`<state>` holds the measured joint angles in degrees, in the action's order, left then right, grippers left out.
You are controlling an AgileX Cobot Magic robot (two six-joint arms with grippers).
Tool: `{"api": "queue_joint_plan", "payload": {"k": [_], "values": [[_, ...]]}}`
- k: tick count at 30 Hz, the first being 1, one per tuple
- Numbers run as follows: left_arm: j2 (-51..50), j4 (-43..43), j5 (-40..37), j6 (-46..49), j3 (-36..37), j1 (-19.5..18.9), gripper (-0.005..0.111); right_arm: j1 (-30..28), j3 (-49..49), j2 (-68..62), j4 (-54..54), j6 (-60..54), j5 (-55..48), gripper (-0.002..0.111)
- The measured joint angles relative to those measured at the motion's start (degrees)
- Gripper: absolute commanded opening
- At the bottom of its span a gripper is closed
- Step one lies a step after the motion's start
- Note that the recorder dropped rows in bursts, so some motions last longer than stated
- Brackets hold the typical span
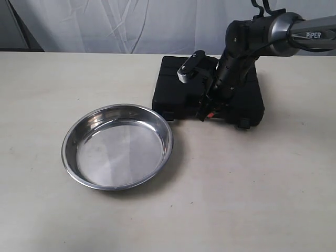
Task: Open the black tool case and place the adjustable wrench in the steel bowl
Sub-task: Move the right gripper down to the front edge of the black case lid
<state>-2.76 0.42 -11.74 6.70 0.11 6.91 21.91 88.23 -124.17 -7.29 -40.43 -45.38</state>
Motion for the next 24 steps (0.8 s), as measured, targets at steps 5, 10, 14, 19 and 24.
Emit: {"api": "queue_joint_plan", "payload": {"k": [5, 10, 14, 19, 24], "values": [[0.0, 0.0, 0.0, 0.0, 0.0, 0.0, 0.0, 0.0, 0.0, 2.6, -1.6, 0.1, -3.8, 0.0], [0.0, 0.0, 0.0, 0.0, 0.0, 0.0, 0.0, 0.0, 0.0, 5.2, -1.9, 0.9, -5.5, 0.0], [0.0, 0.0, 0.0, 0.0, 0.0, 0.0, 0.0, 0.0, 0.0, 7.3, -1.9, 2.5, -6.2, 0.0], [0.0, 0.0, 0.0, 0.0, 0.0, 0.0, 0.0, 0.0, 0.0, 10.4, -1.0, 3.7, -7.1, 0.0], [0.0, 0.0, 0.0, 0.0, 0.0, 0.0, 0.0, 0.0, 0.0, 14.2, 3.6, 9.7, -8.3, -0.001]]}}
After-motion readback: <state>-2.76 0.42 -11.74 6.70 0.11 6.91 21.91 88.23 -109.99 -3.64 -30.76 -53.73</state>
